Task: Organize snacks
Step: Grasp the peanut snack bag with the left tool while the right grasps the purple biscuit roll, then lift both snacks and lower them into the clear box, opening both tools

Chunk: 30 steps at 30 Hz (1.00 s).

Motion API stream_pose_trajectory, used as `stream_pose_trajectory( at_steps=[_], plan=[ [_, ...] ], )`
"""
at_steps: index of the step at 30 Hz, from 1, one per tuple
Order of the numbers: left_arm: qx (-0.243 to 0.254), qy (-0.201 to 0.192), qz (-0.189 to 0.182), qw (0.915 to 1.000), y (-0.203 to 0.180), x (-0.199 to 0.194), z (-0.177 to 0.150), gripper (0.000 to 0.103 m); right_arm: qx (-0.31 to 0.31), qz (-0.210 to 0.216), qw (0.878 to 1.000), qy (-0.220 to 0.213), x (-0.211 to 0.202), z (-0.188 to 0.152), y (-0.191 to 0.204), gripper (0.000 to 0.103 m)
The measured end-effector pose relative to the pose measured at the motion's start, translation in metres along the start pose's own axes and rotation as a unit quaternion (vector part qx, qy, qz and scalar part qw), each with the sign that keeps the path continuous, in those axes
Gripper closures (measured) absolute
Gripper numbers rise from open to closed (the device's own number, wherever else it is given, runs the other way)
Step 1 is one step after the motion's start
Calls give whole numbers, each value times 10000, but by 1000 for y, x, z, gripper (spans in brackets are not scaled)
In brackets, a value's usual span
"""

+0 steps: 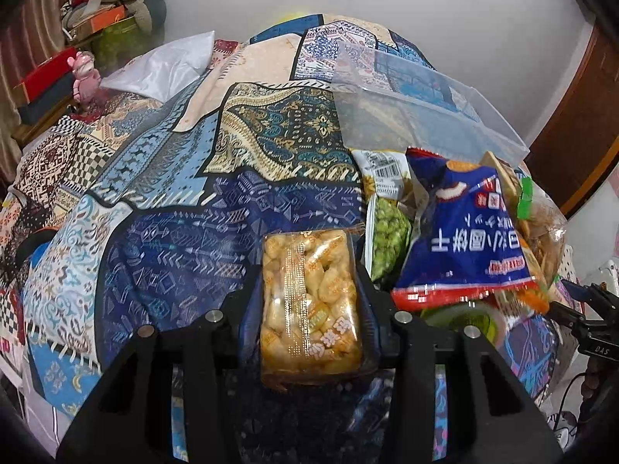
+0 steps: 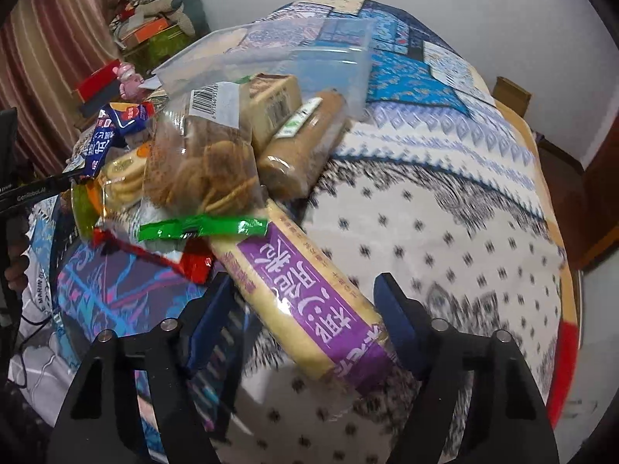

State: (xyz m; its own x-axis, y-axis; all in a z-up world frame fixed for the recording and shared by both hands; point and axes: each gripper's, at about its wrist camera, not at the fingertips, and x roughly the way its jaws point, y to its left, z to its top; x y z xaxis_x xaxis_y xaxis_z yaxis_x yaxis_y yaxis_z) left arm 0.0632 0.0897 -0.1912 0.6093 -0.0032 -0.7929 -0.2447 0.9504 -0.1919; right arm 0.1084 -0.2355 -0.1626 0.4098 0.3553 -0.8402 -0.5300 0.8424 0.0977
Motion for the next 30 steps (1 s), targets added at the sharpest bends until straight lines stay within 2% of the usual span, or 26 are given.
stream_pose_trajectory(
  at_steps=[5,9,14,16,21,25,30],
  plan=[
    [24,111,-76,9999,2,-8,-10,59,294,-122,9995,84,-11,-13,-13,42],
    [66,206,-87,9997,1,-7,-15,58,325,7,9994,88,-13,-12,-14,40],
    [-10,357,-62,9993,1,5,-16,55,133,180,9997,141,5,0,-10,39],
    [-17,307,-30,9995,2,6,-16,56,26,101,9999,121,8,0,-5,41],
    [84,170,143,9997,0,-1,-17,58,88,99,9999,71,-2,-9,-3,56],
    [106,-11,157,9998,-1,-12,-12,59,387,33,9992,29,-15,-22,-14,58],
    [177,-283,134,9994,-7,-27,3,59,721,-299,9968,-162,-32,-25,-30,59]
  ],
)
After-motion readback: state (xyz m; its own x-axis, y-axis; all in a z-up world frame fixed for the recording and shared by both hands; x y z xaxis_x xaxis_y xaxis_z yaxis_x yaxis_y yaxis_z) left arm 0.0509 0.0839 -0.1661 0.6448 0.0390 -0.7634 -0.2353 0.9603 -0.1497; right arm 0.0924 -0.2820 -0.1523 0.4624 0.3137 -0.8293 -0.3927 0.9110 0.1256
